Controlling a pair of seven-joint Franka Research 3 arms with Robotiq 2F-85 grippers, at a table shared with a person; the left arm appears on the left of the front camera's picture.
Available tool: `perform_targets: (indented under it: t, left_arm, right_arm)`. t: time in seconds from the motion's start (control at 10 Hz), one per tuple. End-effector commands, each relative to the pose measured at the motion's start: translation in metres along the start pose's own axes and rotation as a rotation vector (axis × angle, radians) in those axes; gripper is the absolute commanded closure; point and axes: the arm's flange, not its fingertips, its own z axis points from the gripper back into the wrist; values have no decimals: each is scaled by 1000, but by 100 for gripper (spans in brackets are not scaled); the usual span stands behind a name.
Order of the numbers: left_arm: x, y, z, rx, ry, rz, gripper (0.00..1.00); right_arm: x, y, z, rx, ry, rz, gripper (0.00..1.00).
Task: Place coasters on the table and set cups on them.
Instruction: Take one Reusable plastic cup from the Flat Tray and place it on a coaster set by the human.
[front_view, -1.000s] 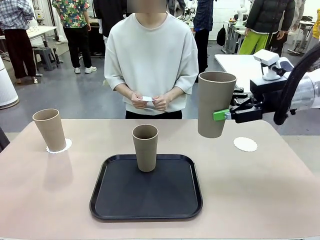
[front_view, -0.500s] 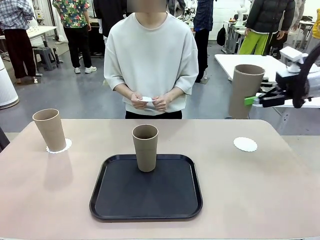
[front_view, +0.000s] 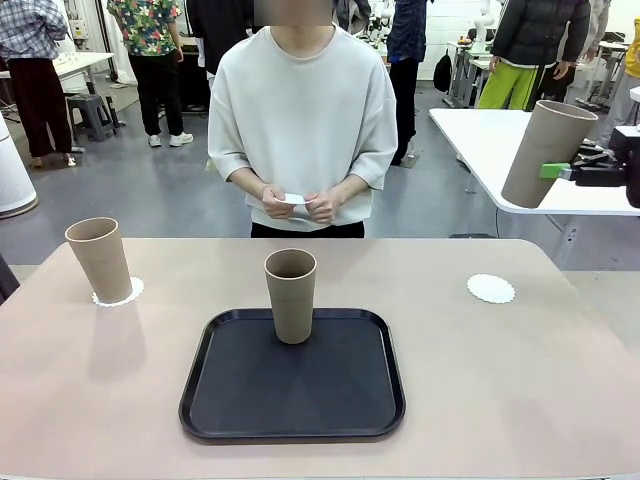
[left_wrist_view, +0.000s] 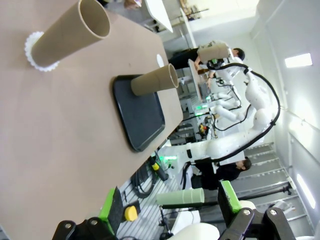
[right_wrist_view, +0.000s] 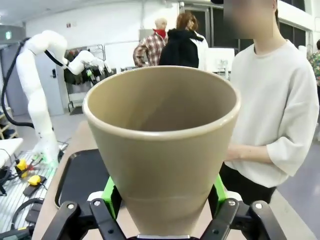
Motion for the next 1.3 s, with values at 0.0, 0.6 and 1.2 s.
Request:
perform_targets:
  t: [0.0, 0.6, 1.2]
  left_arm:
    - [1, -3, 2, 2, -10, 4, 0]
    - [1, -3, 2, 2, -10, 4, 0]
    - [1, -3, 2, 2, -10, 4, 0]
  right_arm:
    - [-8, -1, 1, 18, -29, -17, 17]
    - [-49, -20, 9, 187, 38, 67, 17]
    - [-118, -39, -9, 243, 76, 61, 17]
